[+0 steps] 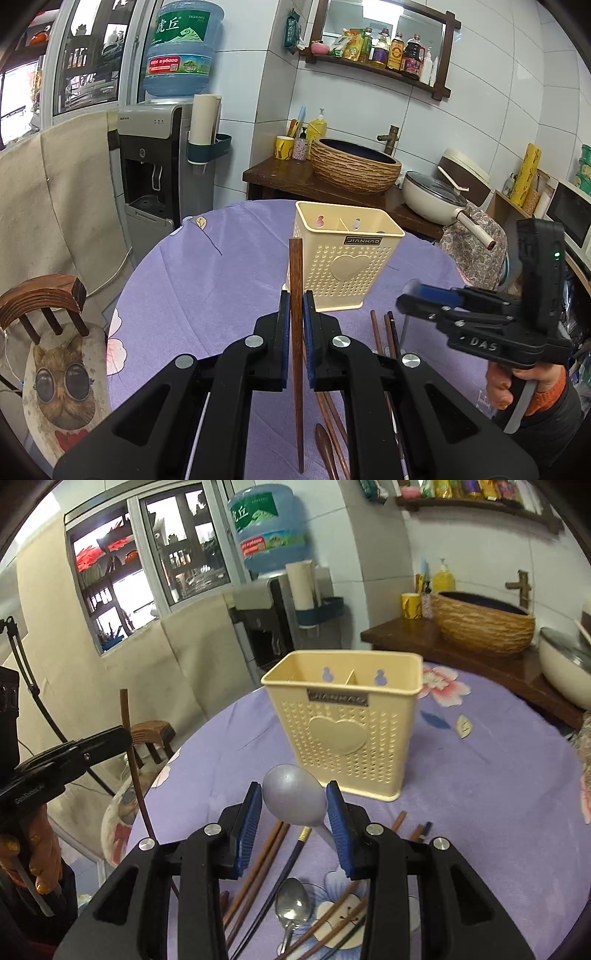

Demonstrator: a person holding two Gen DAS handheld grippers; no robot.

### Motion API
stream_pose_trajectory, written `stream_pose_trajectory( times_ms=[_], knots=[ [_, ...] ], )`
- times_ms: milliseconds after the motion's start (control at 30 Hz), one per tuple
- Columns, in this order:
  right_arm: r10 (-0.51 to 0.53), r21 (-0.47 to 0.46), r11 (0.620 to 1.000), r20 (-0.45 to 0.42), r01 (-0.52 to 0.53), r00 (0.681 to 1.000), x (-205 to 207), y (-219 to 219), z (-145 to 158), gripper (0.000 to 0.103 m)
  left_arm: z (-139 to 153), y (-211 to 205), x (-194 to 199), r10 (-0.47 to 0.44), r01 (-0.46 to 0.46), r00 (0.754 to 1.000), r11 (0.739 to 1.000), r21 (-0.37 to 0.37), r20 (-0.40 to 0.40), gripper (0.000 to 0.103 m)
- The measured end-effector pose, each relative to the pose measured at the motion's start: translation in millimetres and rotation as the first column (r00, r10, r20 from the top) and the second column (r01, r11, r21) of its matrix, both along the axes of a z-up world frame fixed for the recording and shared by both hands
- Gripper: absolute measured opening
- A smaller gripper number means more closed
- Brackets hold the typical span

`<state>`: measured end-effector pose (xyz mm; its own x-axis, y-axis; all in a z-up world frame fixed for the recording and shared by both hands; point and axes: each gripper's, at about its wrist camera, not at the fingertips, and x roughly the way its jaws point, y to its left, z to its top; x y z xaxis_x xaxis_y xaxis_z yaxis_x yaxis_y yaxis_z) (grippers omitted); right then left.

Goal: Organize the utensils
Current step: 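Lift the chopstick with the left tool while the right tool carries the spoon toward the cream holder, then lower the chopstick into the holder with the left tool while the right tool drops the spoon in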

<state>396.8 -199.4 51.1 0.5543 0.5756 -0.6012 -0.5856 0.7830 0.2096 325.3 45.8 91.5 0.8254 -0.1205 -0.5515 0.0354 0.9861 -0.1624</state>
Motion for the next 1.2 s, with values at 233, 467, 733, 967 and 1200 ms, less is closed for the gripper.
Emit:
stream_pose_trajectory(
  times_ms=[233,467,733,967,1200],
  knots=[
    [0.021,0.133,0.991,-0.067,-0.012,0.998,-2,-15,11,0.035,0,2,-1,0.005,-0.005,1.0,1.0,-0.002,0.006,0.007],
    [0.038,0.154,0.988,-0.062,-0.028,0.997,-7,-12,17,0.035,6,3,-1,-0.003,0.003,1.0,1.0,-0.002,0.018,0.007],
    [0.079,0.22,0.974,-0.07,-0.062,0.994,-11,-9,36,0.035,23,8,4,-0.02,0.021,0.999,0.999,-0.027,0.035,0.007],
    [0.072,0.267,0.962,-0.024,-0.063,0.997,4,-5,87,0.035,89,3,25,-0.059,0.061,0.991,0.998,-0.015,0.124,0.007],
    [0.013,0.334,0.942,0.062,-0.033,0.998,32,-9,154,0.035,175,-10,62,-0.091,0.097,0.975,0.995,-0.019,0.202,0.007]
  ],
)
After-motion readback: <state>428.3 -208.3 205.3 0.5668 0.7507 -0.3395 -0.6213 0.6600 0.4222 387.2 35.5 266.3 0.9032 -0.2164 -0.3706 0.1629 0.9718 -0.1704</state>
